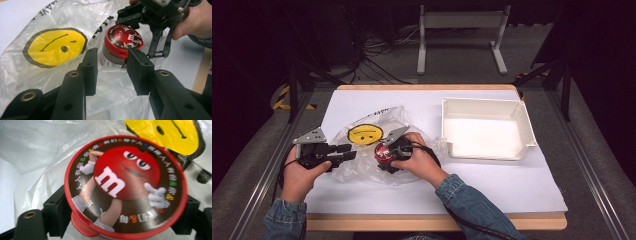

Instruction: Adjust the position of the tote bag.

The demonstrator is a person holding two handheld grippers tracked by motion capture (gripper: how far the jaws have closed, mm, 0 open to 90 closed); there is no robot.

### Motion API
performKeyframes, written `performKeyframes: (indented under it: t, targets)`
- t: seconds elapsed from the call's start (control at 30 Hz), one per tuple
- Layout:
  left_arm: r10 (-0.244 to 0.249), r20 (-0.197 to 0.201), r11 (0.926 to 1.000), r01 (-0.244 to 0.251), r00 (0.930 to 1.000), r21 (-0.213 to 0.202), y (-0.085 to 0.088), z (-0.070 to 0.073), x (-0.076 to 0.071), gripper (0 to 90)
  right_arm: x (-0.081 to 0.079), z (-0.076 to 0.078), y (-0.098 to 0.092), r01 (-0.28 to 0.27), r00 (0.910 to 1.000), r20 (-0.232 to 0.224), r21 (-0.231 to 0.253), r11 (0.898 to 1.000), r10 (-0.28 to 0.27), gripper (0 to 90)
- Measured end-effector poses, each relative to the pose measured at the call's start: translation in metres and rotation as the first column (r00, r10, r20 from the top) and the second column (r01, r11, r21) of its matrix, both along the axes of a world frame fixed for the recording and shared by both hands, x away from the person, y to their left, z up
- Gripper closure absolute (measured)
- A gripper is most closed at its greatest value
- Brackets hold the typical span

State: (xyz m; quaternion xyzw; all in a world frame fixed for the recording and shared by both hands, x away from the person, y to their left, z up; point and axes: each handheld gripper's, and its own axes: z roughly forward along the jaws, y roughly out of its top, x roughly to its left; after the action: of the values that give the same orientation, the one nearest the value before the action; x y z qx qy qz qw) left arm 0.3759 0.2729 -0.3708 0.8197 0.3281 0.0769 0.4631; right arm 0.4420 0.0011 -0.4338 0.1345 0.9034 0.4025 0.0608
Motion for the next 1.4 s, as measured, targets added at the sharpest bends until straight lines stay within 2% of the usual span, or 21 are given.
performKeyframes:
  t: [0.2,0.3,0.47,0.73,0.77,0.83,1.0,1.23,1.4]
  targets:
    - [0.014,-0.004,0.9999,-0.014,0.9999,-0.009,0.004,0.000,0.001,61.1,0.000,0.002,-0.002,0.004,0.9999,0.011,0.008,1.000,-0.004,24.7]
    - [0.017,0.002,0.9998,-0.017,0.9999,-0.006,0.006,0.000,0.001,61.1,0.000,0.003,-0.002,0.005,1.0000,0.001,0.014,1.000,-0.005,24.8]
    - [0.030,-0.004,0.9994,-0.030,0.9995,-0.018,0.010,0.001,0.001,60.7,-0.004,0.014,-0.004,-0.010,0.9999,0.011,0.019,1.000,0.009,24.8]
    - [0.036,0.016,0.9991,-0.035,0.9992,-0.022,0.014,0.003,0.002,56.4,-0.008,0.035,-0.010,-0.014,0.9994,0.031,0.032,0.999,0.013,24.8]
    - [0.035,0.024,0.9992,-0.035,0.9991,-0.017,0.015,0.004,0.003,54.6,-0.009,0.042,-0.012,-0.016,0.9992,0.038,0.032,0.999,0.015,24.8]
    - [0.039,0.026,0.9992,-0.038,0.9989,-0.014,0.015,0.004,0.004,53.2,-0.010,0.046,-0.013,-0.018,0.9990,0.042,0.032,0.999,0.016,24.8]
    - [0.056,0.045,0.9984,-0.056,0.9974,-0.002,0.017,0.006,0.006,40.2,-0.011,0.065,-0.020,-0.016,0.9984,0.054,0.045,0.999,0.014,24.8]
    - [0.084,0.048,0.9964,-0.084,0.9953,0.000,0.021,0.006,0.009,26.6,-0.010,0.080,-0.030,-0.007,0.9984,0.056,0.057,0.998,0.004,24.8]
    - [0.075,0.044,0.9971,-0.075,0.9963,0.012,0.023,0.005,0.011,19.6,-0.010,0.090,-0.039,0.005,0.9983,0.058,0.063,0.998,-0.008,24.8]
